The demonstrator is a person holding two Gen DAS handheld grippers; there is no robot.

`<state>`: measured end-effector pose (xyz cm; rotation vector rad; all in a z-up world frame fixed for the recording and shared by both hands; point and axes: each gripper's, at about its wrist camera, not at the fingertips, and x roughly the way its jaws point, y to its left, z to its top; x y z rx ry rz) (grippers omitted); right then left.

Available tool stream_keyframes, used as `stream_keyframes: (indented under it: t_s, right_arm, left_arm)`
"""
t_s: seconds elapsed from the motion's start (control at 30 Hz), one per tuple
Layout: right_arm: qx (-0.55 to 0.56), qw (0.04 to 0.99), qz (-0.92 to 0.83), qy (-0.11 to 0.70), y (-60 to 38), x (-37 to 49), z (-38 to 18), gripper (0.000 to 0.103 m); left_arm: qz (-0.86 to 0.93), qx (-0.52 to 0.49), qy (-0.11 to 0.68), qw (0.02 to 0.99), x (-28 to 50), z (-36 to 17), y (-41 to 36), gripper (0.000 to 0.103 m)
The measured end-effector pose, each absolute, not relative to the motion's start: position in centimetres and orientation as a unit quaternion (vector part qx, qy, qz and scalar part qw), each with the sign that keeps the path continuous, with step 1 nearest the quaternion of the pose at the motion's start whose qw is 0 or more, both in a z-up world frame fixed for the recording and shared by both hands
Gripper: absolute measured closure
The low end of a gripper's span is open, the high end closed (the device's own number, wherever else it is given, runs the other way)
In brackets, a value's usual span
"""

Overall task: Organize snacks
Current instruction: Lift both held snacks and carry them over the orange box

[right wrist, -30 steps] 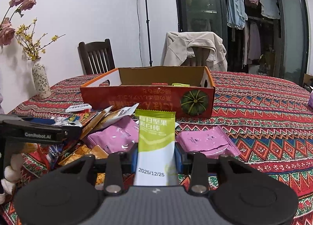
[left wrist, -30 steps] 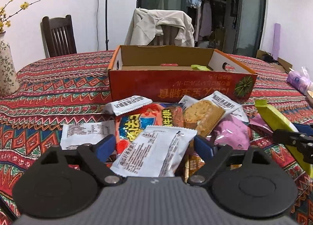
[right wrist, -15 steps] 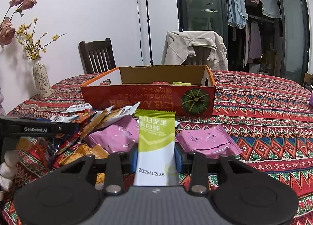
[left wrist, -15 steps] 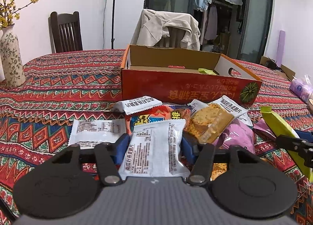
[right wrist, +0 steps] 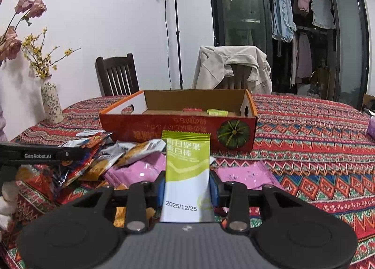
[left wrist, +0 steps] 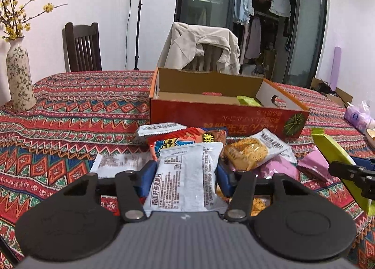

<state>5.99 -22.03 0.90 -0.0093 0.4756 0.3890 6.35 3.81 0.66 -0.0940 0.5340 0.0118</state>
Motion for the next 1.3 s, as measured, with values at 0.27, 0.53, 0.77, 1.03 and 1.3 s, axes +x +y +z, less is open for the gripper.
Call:
stream_keyframes:
  t_s: [0.27, 0.53, 0.77, 1.03, 1.3]
  right_arm:
    - [-0.001, 0.959, 0.190, 0.211, -21.8, 6.7, 2.5, 0.068]
    - [0.004, 0.957, 0.195, 0.217, -21.8, 6.9, 2.1, 0.068]
    - [0.004, 0.956, 0.197, 0.218, -21.7, 6.8, 2.0, 0.068]
    - [0.005, 0.953, 0.200, 0.226, -21.6, 6.9, 1.5, 0.068]
    - [0.007, 0.952, 0.197, 0.234, -21.9, 7.0, 1.0, 0.067]
  left_arm:
    - [-0.003, -0.051, 0.238, 0.970, 6.1, 2.3, 3.4, 0.048]
    - [0.004, -0.059, 0.241, 0.969, 6.0, 2.2, 4.0, 0.048]
    - [0.005, -0.065, 0.234, 0.970, 5.6, 2.5, 4.4, 0.048]
    - [0.022, -0.043, 0.267, 0.962, 6.8, 0.5, 3.7, 0.048]
    - [0.017, -0.035, 0.278, 0.960, 6.8, -0.9, 3.3, 0.038]
